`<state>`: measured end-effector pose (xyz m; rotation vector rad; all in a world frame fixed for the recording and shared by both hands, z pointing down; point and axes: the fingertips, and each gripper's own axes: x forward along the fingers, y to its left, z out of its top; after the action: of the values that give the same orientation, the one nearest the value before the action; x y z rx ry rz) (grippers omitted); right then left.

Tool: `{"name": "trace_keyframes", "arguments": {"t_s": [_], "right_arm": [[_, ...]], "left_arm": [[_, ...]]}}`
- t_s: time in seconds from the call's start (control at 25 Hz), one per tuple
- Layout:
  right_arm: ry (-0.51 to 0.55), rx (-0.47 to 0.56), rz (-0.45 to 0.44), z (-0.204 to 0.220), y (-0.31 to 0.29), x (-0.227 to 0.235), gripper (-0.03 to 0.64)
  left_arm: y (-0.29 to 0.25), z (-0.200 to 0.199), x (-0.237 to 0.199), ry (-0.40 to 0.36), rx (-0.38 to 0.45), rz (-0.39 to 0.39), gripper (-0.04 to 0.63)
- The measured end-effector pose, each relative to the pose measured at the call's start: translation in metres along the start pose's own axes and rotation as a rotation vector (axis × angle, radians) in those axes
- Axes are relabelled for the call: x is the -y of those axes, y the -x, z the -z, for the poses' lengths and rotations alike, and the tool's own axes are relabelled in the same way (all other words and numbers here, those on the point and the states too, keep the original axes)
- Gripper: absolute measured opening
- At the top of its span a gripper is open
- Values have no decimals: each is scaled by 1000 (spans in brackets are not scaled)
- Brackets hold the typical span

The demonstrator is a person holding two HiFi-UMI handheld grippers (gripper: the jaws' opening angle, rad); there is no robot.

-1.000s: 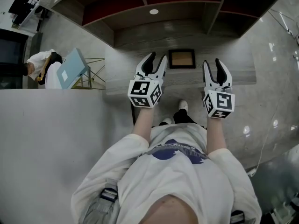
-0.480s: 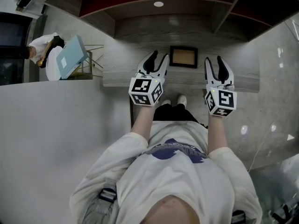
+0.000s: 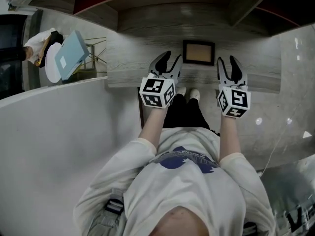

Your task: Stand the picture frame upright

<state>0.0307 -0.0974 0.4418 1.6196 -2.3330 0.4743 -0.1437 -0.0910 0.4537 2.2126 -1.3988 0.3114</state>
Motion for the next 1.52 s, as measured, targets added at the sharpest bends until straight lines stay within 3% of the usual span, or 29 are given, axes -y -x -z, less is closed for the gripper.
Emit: {"name": "trace_keyframes", "arguments": {"t_s": [0.44, 1.04, 1.24, 1.52], "right_arm": [[-37, -160, 13, 71, -52, 7, 161], [-80, -311, 43, 143, -99, 22, 165], [-98, -343, 48, 153, -102, 22, 164], [-94, -372, 53, 161, -103, 21, 149]], "left_arm": [[-59, 82, -22, 104, -181, 33, 152], [-110, 132, -35, 178, -291, 15, 152], [-115, 132, -34, 150, -290, 6, 152], [-119, 142, -30, 67, -361, -29, 147]]}}
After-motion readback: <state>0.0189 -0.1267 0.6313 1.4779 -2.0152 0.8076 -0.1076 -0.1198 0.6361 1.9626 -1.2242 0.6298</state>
